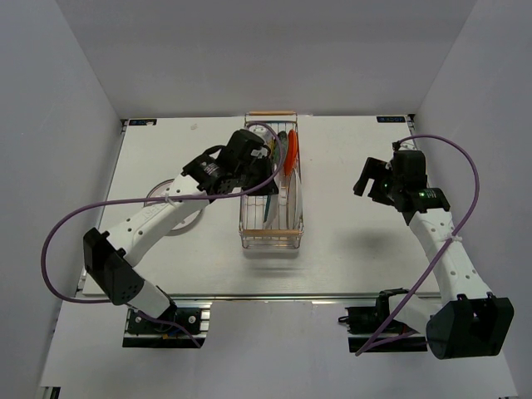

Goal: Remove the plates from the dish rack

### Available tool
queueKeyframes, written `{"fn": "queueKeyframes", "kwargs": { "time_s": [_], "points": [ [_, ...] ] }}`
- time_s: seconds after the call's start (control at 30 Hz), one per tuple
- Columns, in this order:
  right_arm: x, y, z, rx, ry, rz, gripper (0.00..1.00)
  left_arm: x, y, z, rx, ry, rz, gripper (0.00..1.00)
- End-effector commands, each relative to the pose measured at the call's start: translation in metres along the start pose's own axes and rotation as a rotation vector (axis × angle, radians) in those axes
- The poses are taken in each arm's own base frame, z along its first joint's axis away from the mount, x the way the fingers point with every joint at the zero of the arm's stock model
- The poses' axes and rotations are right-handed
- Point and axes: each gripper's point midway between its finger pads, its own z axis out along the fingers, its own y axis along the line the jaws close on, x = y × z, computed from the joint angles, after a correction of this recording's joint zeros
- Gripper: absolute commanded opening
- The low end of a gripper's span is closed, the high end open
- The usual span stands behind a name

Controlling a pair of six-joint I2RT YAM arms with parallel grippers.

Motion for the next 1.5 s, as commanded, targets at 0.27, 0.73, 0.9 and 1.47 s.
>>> {"fn": "queueKeyframes", "kwargs": {
  "time_s": [0.27, 0.73, 0.9, 1.47],
  "points": [
    [-0.018, 0.007, -0.012, -0.022, -0.063, 0.005, 0.89, -0.08, -0.049, -0.101, 0.124, -0.325, 0.082, 0.0],
    [-0.018, 0.005, -0.013, -0.012, -0.067, 0.009, 0.89, -0.143, 0.006, -0.16, -0.244, -0.581, 0.042, 0.0],
    [-0.016, 0.003, -0.01, 0.002, -0.054, 0.007, 0.89, -0.132, 0.08, -0.147, -0.648, -0.587, -0.028, 0.0],
    [-0.007, 0.001, 0.004, 0.015, 0.009, 0.001, 0.89, -0.064, 0.252, -0.039, -1.003, -0.227, -0.097, 0.0]
  ]
}}
